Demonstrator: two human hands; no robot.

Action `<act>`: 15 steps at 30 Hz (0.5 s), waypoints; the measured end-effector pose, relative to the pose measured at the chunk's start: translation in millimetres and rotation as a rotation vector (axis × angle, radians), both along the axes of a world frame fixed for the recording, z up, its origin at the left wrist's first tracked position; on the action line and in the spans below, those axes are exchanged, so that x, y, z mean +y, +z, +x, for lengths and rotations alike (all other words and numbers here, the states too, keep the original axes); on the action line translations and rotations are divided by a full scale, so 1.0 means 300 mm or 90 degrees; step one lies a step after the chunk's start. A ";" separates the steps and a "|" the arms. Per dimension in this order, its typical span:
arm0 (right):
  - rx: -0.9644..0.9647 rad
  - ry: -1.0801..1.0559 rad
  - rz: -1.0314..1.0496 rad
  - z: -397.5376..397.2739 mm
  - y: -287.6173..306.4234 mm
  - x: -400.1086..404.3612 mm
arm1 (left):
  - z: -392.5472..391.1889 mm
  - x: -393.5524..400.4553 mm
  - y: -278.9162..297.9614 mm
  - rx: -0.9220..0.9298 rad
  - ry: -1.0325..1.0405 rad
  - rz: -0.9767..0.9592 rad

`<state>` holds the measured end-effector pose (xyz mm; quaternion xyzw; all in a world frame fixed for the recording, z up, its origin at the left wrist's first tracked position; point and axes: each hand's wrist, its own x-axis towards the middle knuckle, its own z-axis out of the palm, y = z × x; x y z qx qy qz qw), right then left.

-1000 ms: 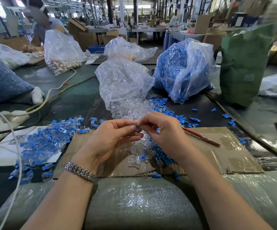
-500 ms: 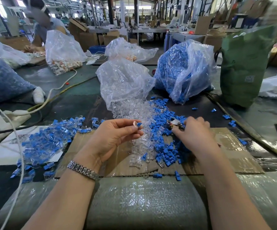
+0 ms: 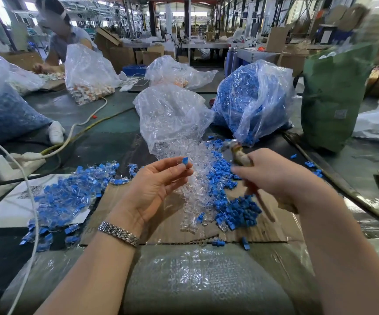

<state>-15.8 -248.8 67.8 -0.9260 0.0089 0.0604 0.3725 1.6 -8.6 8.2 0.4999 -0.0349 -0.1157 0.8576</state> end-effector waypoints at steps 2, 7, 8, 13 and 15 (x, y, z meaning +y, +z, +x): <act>0.101 0.081 0.109 -0.015 0.013 0.041 | 0.001 0.004 0.000 -0.006 -0.002 -0.003; 0.205 0.166 0.146 -0.032 -0.003 0.137 | -0.004 -0.003 0.005 -0.033 0.004 0.024; 0.205 0.171 0.149 -0.032 -0.006 0.145 | -0.003 -0.004 0.004 -0.034 0.011 0.026; 0.197 0.186 0.154 -0.034 -0.019 0.155 | 0.003 -0.014 -0.005 -0.063 0.022 0.052; 0.195 0.186 0.155 -0.034 -0.022 0.154 | 0.001 -0.018 -0.008 -0.073 0.024 0.071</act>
